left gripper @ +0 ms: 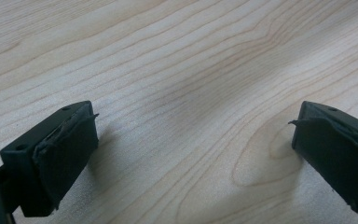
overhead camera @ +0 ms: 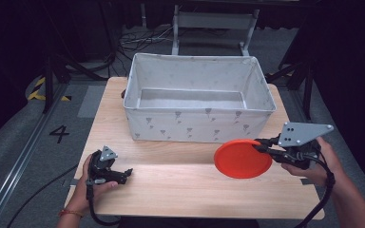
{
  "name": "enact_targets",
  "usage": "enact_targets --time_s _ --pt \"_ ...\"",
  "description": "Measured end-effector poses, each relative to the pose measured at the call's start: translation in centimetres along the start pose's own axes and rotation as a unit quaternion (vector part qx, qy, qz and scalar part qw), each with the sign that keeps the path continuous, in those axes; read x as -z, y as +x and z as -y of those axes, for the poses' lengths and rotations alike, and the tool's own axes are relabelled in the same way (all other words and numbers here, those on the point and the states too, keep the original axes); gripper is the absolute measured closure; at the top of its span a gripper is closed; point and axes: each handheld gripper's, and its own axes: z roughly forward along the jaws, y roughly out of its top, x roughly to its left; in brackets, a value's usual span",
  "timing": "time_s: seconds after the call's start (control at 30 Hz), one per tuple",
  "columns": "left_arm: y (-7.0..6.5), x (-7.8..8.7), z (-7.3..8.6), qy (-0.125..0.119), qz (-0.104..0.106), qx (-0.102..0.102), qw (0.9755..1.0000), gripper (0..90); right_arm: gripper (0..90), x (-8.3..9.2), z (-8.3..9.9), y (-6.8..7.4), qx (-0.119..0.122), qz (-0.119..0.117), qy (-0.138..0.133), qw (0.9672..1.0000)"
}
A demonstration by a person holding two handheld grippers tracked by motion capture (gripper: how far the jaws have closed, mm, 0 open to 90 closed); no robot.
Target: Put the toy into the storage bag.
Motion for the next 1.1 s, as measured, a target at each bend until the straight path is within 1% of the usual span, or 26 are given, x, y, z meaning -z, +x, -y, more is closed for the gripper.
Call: enact_targets --time_s 0.07,0.23,0.27,0.4,0.43,0.47,0.57,0.6,0.73,0.77,0.8,0.83,0.9,0.93,0.97,1.07,1.1 --pt "0.0 0.0 0.0 0.0 0.0 0.0 1.0 0.6 82.6 0.2 0.2 0.0 -0.006 0.003 -0.003 1.0" --pt "0.0 0.0 0.0 -0.001 0.0 0.003 1.0 0.6 82.6 0.8 0.2 0.0 -0.005 0.003 -0.006 1.0" --pt "0.0 0.0 0.0 0.0 -0.001 0.001 1.0 0.6 82.5 1.3 -0.2 -0.3 -0.004 0.003 -0.004 1.0" --pt "0.0 0.0 0.0 -0.001 -0.001 0.002 1.0 0.5 82.5 2.0 -1.1 -1.1 0.005 0.004 0.002 1.0" --pt "0.0 0.0 0.0 -0.001 -0.001 0.002 1.0 0.5 82.5 2.0 -1.1 -1.1 0.005 0.004 0.002 1.0" --pt "0.0 0.0 0.0 0.0 0.0 0.001 1.0 0.5 82.5 2.5 -1.8 -1.7 0.009 0.01 0.004 0.9999" --pt "0.0 0.0 0.0 0.0 0.0 0.001 1.0 0.5 82.6 3.1 -2.6 -2.5 0.011 0.019 0.003 0.9998" --pt "0.0 0.0 0.0 0.0 0.0 0.001 1.0 0.5 82.6 3.1 -2.6 -2.5 0.011 0.019 0.003 0.9998" --pt "0.0 0.0 0.0 0.0 -0.001 0.002 1.0 0.6 82.5 4.0 -4.2 -3.9 0.012 0.03 -0.007 0.9994" --pt "0.0 0.0 0.0 0.0 -0.001 0.002 1.0 0.6 82.5 4.0 -4.2 -3.9 0.012 0.03 -0.007 0.9994" --pt "-0.1 0.0 0.0 0.002 0.0 0.003 1.0 0.6 82.6 4.2 -4.7 -4.5 0.011 0.038 -0.012 0.9991" --pt "-0.1 0.0 0.0 0.001 0.0 0.003 1.0 0.6 82.6 4.2 -5.0 -4.8 0.011 0.038 -0.015 0.9991" --pt "-0.1 0.0 0.0 0.002 0.0 0.003 1.0 0.6 82.5 4.2 -5.5 -5.3 0.011 0.046 -0.015 0.9988" --pt "-0.1 0.0 0.0 0.001 -0.001 0.003 1.0 0.6 82.5 4.2 -5.5 -5.3 0.011 0.046 -0.015 0.9988" --pt "-0.1 0.0 0.0 0.002 0.0 0.003 1.0 0.6 82.6 4.1 -6.1 -5.8 0.014 0.049 -0.016 0.9986" --pt "-0.1 0.0 0.0 0.001 0.0 0.003 1.0 0.6 82.6 4.0 -6.8 -6.7 0.015 0.052 -0.021 0.9983" --pt "-0.1 0.0 0.0 0.001 0.0 0.003 1.0 0.6 82.6 4.0 -6.8 -6.7 0.015 0.052 -0.021 0.9983"
